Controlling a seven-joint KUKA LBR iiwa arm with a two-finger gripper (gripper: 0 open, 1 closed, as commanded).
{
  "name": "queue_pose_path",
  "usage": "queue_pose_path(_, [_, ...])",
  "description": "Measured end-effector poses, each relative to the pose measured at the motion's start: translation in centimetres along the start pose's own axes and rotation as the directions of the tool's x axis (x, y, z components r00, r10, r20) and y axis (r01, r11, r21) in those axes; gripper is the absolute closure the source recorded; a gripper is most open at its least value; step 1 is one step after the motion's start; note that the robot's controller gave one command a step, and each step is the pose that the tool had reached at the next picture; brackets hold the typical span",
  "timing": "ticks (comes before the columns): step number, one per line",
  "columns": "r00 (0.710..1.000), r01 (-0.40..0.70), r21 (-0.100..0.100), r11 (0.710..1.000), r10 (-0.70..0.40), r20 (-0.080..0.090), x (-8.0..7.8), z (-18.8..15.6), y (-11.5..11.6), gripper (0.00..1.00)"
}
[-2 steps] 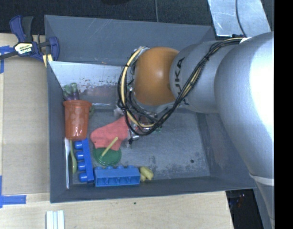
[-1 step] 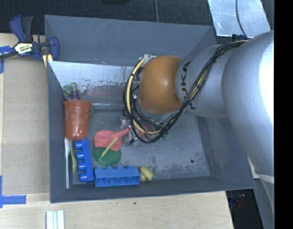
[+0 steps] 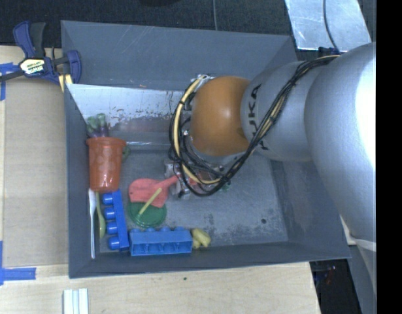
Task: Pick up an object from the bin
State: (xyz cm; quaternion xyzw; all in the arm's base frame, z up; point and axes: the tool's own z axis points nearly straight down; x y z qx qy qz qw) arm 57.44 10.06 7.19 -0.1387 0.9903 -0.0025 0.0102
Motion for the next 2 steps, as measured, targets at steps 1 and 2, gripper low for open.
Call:
queue_pose_path(1, [0.998, 0.066, -0.001, 0.998, -0.066, -0.006, -0.8, -5.4, 0.9, 1.00])
queue_pose_path(2, [0.990, 0.139, -0.002, 0.990, -0.139, -0.007, -2.9, -12.9, 1.1, 1.00])
